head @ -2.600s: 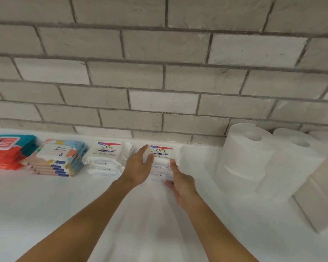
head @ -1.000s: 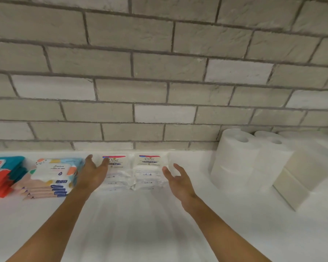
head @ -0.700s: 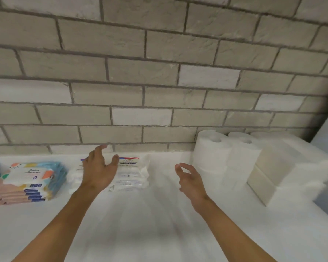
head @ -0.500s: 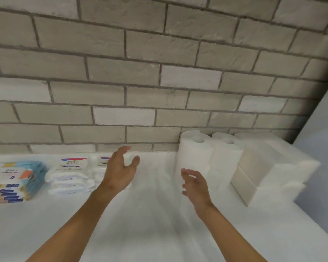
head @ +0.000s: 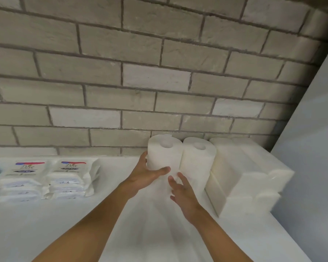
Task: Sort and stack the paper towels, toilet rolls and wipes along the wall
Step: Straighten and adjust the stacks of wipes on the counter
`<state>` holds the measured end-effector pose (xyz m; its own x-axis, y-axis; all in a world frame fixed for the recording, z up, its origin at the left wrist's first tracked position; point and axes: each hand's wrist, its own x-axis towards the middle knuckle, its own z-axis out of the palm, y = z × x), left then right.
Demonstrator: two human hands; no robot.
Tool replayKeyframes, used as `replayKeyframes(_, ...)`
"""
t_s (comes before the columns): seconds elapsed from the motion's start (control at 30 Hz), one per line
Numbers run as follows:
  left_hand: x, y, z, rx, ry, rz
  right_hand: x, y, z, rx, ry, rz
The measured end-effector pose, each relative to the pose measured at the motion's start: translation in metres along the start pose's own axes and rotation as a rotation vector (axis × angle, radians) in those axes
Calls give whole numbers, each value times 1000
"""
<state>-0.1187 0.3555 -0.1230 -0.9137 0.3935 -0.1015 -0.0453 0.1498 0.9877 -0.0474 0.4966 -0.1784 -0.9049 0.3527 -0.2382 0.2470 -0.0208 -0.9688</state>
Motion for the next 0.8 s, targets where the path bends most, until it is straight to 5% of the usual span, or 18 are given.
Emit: replayKeyframes(0.8,1,-43,-28,103,353,53,20,4,26,35,-210,-107)
